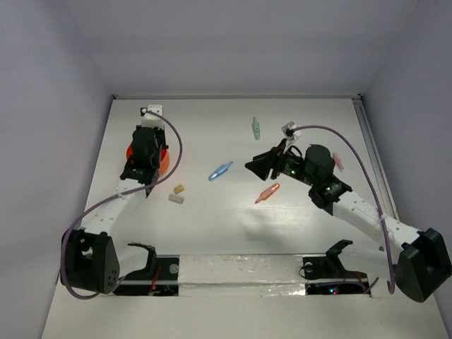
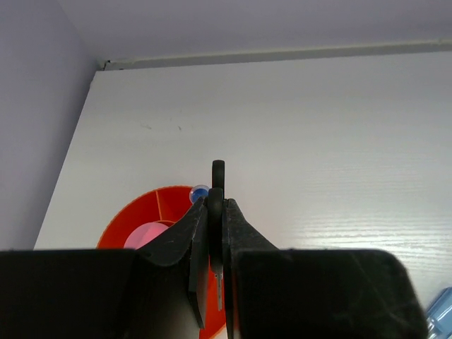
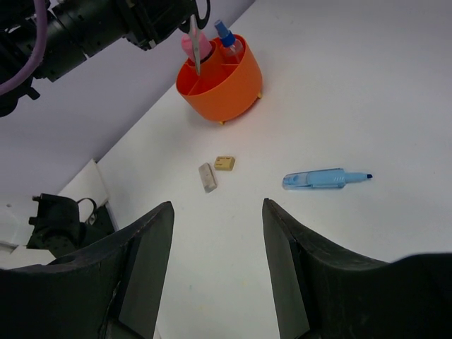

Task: Sort the stationery into containers
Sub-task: Place the scissors in the storage box.

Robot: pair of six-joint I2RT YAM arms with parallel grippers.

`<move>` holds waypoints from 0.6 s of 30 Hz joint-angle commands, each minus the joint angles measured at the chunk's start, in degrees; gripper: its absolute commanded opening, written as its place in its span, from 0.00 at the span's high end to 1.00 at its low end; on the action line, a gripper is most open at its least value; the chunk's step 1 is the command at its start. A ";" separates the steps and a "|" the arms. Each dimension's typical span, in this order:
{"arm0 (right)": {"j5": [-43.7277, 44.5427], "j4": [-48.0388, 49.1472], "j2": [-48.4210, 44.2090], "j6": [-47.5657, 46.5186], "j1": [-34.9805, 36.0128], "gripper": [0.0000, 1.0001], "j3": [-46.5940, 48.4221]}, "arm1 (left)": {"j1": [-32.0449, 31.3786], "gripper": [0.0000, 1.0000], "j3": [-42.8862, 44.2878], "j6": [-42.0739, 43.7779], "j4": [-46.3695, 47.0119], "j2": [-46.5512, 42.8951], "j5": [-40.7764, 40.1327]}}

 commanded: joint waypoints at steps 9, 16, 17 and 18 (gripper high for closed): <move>-0.54 3.46 -2.51 -1.02 0.03 0.41 -0.53 | 6.42 1.00 -0.39 1.43 7.77 3.22 11.53; 1.22 2.05 -4.18 -1.98 0.03 0.41 -0.44 | 6.43 1.00 -1.54 1.17 7.42 6.12 13.99; 1.40 1.88 -4.27 -2.16 0.03 0.42 -0.44 | 6.43 1.00 -1.71 1.08 7.85 6.21 14.08; 1.66 1.61 -4.36 -2.25 0.03 0.42 -0.44 | 6.43 1.00 -1.89 0.82 7.94 6.30 14.09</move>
